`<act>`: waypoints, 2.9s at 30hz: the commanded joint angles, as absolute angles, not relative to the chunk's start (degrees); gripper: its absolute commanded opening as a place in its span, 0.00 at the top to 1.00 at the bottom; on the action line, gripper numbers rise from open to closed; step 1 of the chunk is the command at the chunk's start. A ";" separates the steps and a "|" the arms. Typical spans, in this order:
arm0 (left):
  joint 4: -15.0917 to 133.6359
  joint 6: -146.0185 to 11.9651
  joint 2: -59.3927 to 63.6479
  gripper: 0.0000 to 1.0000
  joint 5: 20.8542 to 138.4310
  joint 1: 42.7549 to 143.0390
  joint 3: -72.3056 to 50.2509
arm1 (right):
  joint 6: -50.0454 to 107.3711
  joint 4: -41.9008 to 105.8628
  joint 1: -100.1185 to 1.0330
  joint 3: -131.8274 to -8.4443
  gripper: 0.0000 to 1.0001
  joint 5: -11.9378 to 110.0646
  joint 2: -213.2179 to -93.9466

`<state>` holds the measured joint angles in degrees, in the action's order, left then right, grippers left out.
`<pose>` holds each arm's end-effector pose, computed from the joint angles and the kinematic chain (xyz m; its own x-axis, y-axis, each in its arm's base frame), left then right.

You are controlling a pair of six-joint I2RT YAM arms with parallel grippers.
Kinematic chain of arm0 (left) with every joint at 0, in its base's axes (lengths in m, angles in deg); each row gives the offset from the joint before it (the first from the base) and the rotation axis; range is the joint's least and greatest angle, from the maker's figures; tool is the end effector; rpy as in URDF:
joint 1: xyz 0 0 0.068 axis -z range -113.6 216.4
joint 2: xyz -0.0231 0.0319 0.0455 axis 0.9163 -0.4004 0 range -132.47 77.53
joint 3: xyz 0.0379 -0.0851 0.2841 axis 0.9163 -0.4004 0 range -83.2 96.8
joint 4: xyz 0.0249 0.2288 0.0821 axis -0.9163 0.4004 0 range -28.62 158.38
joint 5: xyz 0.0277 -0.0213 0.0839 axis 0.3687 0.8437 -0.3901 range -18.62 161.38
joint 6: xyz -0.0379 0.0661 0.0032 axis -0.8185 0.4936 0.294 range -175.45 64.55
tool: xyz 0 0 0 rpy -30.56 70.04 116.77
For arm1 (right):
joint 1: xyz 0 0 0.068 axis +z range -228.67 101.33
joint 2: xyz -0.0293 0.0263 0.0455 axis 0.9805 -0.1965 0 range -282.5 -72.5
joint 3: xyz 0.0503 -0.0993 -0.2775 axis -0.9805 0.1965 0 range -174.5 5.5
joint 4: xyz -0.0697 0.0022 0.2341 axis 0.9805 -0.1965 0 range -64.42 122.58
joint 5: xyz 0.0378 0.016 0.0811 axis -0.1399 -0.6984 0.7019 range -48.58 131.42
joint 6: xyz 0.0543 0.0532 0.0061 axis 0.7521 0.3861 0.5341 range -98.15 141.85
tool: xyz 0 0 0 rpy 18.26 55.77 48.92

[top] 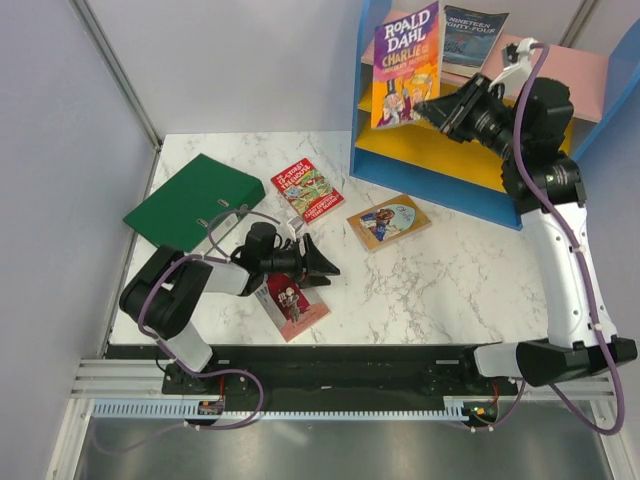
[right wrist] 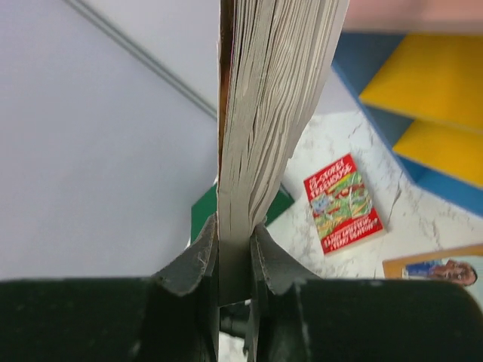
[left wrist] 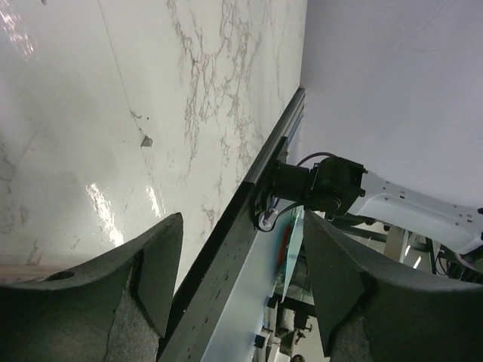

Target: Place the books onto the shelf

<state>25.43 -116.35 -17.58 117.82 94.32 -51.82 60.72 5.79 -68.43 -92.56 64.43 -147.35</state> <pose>0.2474 -0.1841 0.1713 -0.9773 -0.1635 -0.1350 0.0724 0.3409 -0.9373 0.2532 0.0713 0.5304 -0.3913 0.5164 -0.7617 -0.3876 0.6582 0.6454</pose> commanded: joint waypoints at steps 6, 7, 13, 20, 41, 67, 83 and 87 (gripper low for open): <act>23.93 -113.37 -13.70 0.28 114.63 98.03 -54.72 | 73.34 12.00 -78.32 -111.30 1.00 64.36 -159.15; 24.11 -113.28 -13.61 0.29 114.36 98.73 -55.07 | 76.40 13.32 -80.15 -112.09 1.00 64.45 -159.77; 23.85 -113.02 -13.70 0.29 111.99 101.90 -56.39 | 81.96 17.54 -81.57 -117.89 1.00 62.87 -166.10; 21.92 -112.67 -13.61 0.30 110.67 104.36 -57.27 | 90.48 22.12 -83.24 -123.26 1.00 64.19 -174.97; 14.88 -114.16 -18.27 0.31 110.49 107.09 -58.59 | 93.22 24.14 -84.73 -117.73 0.80 63.31 -177.80; 12.07 -115.04 -19.50 0.32 110.76 107.18 -59.99 | 92.69 23.97 -86.67 -107.18 0.14 61.73 -171.74; 8.99 -116.36 -19.94 0.31 110.32 107.18 -61.84 | 86.81 18.53 -89.13 -98.67 0.02 61.55 -163.04; 16.96 -113.11 -17.92 0.30 109.61 107.00 -58.34 | 78.38 12.37 -89.13 -93.31 0.02 61.55 -155.59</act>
